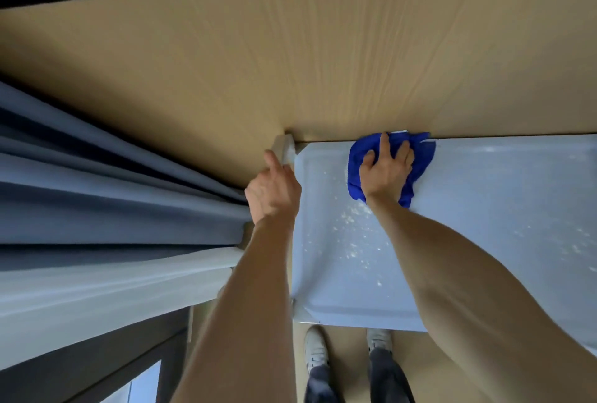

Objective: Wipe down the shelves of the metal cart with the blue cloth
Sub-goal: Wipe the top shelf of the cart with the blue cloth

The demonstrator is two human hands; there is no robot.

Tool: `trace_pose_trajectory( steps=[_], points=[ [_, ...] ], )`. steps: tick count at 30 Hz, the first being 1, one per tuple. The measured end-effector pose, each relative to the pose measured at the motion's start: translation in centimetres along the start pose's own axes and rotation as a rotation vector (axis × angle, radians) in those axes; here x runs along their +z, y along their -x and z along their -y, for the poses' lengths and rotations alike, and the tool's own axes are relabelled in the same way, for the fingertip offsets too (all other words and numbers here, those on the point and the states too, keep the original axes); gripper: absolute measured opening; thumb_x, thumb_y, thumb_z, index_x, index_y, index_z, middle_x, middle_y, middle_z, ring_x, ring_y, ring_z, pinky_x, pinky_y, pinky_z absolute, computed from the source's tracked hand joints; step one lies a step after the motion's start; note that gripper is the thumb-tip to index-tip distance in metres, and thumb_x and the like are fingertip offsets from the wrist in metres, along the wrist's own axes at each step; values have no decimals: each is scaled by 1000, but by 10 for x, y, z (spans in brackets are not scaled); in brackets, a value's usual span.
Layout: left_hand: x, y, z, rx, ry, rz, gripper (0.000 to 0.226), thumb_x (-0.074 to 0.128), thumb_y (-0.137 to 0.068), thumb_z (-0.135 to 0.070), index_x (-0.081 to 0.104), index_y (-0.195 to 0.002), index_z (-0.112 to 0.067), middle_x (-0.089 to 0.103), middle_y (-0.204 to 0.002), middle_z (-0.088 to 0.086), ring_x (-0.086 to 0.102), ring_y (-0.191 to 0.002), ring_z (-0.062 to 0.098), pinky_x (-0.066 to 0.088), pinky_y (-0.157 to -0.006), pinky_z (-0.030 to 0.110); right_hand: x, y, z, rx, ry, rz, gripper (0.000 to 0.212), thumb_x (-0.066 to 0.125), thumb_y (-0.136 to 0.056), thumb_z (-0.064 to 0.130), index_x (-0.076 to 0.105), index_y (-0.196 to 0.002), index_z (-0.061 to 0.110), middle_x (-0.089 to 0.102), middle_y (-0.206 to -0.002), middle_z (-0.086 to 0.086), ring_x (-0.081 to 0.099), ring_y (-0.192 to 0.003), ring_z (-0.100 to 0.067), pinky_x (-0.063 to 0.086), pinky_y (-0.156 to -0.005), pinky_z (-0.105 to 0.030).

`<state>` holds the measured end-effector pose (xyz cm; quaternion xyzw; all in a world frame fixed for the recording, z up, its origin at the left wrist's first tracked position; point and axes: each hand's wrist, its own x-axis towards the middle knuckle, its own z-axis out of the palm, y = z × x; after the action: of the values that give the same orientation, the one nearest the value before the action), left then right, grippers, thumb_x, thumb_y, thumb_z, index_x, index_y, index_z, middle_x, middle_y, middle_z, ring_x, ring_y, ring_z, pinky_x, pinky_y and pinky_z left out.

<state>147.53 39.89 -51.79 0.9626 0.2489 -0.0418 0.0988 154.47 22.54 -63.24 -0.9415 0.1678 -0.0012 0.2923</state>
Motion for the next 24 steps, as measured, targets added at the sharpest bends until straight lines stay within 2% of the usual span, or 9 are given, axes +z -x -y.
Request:
trace_pose_trajectory(
  steps=[4, 8, 10, 12, 15, 18, 20, 22, 24],
  points=[
    [-3, -1, -2, 5, -13, 17, 30, 32, -99, -23, 36, -124, -5, 66, -83, 16, 62, -72, 40, 35, -58, 38, 0, 25, 5, -208, 221, 38, 48, 54, -84, 48, 68, -121, 21, 50, -139, -26, 48, -123, -44, 46, -83, -53],
    [-1, 0, -2, 1, 30, 31, 34, 31, -97, -21, 34, -127, -4, 67, -88, 17, 63, -77, 41, 35, -61, 38, -3, 145, -18, -370, 298, 121, 42, 57, -87, 48, 68, -117, 22, 47, -145, -19, 43, -133, -38, 44, -92, -52],
    [-6, 2, -2, -21, 47, 41, 35, 32, -97, -22, 34, -127, -5, 67, -90, 18, 63, -78, 41, 34, -61, 38, -8, 209, -40, -386, 305, 160, 45, 59, -85, 48, 68, -121, 21, 45, -148, -20, 43, -135, -38, 42, -96, -54],
    [-10, 4, -3, -37, 79, 53, 34, 32, -97, -24, 35, -125, -7, 67, -87, 18, 62, -77, 40, 33, -61, 38, -14, 235, -50, -365, 341, 223, 48, 58, -84, 49, 66, -125, 23, 43, -149, -21, 42, -136, -39, 41, -98, -55],
    [-10, 1, -2, -45, 136, 46, 31, 33, -98, -29, 37, -120, -8, 66, -82, 19, 63, -76, 41, 33, -61, 39, -10, 201, -38, -420, 366, 270, 48, 52, -87, 47, 64, -128, 25, 41, -148, -22, 42, -133, -40, 39, -99, -55],
    [-6, -3, 1, -64, 119, 66, 31, 34, -99, -31, 38, -119, -9, 67, -87, 20, 63, -82, 42, 33, -64, 39, 18, 120, 6, -474, 351, 193, 46, 51, -89, 44, 62, -130, 24, 44, -146, -23, 42, -132, -40, 39, -101, -55],
    [-1, -6, 2, -61, 111, 89, 34, 34, -99, -34, 37, -121, -9, 67, -89, 19, 63, -84, 41, 32, -65, 38, 39, 69, 48, -389, 302, 190, 48, 48, -92, 45, 56, -135, 26, 38, -150, -21, 33, -138, -38, 31, -108, -55],
    [2, -9, 1, -55, 94, 89, 37, 35, -99, -37, 37, -123, -9, 66, -89, 18, 63, -84, 40, 34, -65, 38, 57, 58, 81, -250, 301, 192, 46, 44, -94, 47, 53, -135, 27, 34, -152, -18, 26, -142, -35, 22, -112, -52],
    [-1, -8, 2, -57, 87, 109, 38, 36, -99, -38, 36, -124, -9, 66, -92, 17, 63, -86, 39, 34, -66, 37, 56, 88, 85, -302, 345, 225, 48, 44, -92, 45, 50, -135, 24, 37, -150, -14, 28, -142, -32, 24, -114, -51]
  ],
)
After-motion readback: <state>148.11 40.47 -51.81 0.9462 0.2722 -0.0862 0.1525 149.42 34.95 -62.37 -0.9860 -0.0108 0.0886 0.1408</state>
